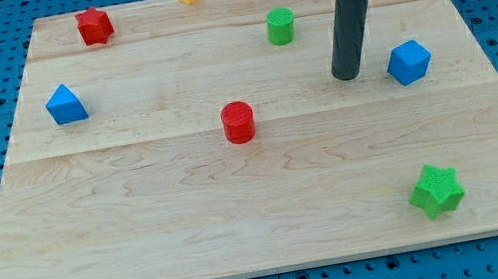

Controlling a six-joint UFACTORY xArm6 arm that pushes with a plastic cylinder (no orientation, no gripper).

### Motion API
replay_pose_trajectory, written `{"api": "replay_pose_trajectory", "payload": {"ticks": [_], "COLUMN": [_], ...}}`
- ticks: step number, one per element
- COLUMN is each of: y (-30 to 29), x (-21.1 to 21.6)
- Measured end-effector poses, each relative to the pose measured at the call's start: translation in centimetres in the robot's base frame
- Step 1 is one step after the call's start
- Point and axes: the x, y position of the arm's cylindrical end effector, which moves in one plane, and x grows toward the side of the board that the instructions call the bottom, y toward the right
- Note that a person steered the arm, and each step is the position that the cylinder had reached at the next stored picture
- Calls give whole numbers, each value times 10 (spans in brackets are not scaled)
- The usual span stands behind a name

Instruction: Slide the green circle to the left of the green star

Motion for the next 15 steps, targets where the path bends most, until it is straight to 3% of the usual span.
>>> {"api": "replay_pose_trajectory", "payload": {"ticks": [4, 6, 7, 8, 9, 10, 11, 12, 14, 15], "y": [10, 74, 36, -59, -126, -158, -199, -213, -208, -219], "x": [-35, -78, -105, -114, -84, -26, 3, -42, 27, 6]}}
